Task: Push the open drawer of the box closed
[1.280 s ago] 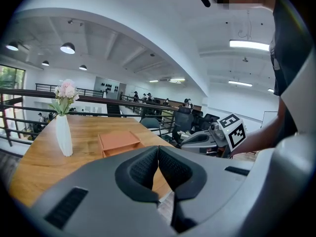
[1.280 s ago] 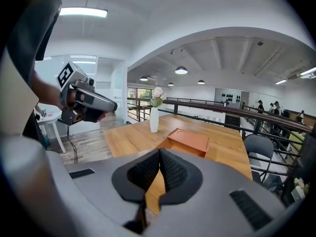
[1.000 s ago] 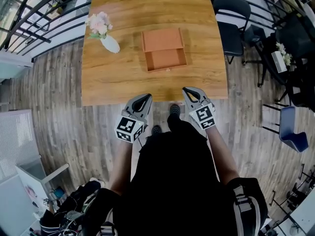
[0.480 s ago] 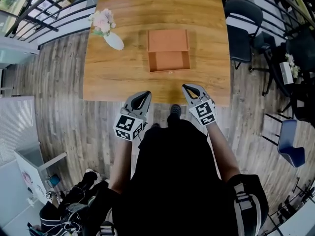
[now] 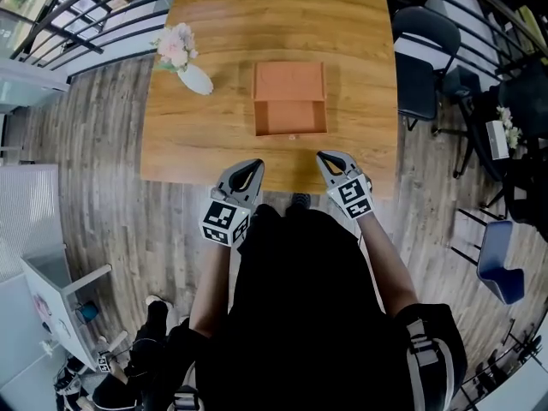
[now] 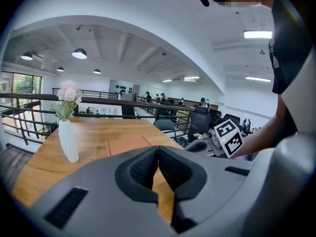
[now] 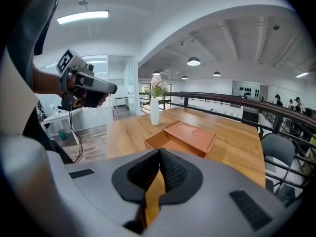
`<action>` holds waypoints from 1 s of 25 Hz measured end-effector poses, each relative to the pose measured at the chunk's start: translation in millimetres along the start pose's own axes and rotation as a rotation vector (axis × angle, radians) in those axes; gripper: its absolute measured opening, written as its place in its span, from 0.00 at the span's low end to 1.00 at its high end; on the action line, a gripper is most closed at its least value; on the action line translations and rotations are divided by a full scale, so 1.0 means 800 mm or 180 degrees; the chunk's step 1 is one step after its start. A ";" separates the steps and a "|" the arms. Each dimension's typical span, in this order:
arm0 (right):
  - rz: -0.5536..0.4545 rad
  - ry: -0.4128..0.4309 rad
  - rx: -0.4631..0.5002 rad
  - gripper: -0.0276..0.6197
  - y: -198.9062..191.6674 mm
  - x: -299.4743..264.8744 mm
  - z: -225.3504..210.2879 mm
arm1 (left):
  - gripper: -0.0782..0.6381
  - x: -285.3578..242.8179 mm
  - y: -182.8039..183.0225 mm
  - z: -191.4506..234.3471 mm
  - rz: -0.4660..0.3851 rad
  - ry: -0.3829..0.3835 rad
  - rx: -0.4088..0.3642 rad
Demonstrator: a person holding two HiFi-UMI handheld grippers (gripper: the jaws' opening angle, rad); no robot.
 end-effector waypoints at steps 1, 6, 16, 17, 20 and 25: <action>0.0017 -0.0002 -0.0007 0.07 -0.001 -0.001 -0.003 | 0.14 -0.002 0.002 0.002 0.0000 0.0006 -0.0001; 0.0113 0.0013 -0.0017 0.07 -0.007 -0.013 -0.013 | 0.14 -0.006 0.006 0.020 -0.0011 0.0104 -0.0002; 0.0252 -0.0152 -0.0187 0.07 -0.014 -0.044 -0.013 | 0.14 -0.026 0.003 0.071 0.0022 -0.0079 -0.0031; 0.0267 -0.0177 -0.0218 0.07 -0.013 -0.048 -0.013 | 0.14 -0.031 0.005 0.078 0.0016 -0.0122 -0.0045; 0.0328 -0.0215 -0.0290 0.07 -0.011 -0.064 -0.009 | 0.14 -0.042 0.013 0.098 -0.0011 -0.0252 -0.0073; 0.0399 -0.0262 -0.0449 0.07 -0.007 -0.096 -0.007 | 0.14 -0.060 0.019 0.126 0.0015 -0.0473 -0.0124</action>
Point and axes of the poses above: the fingertips, and each gripper's own axes: x backward along the fingers, z to its left, y out of its top, the point moved 10 cm from there along x, backward along the fingers, and after that the axes turned 12 degrees about -x, right-handed, at the moved point
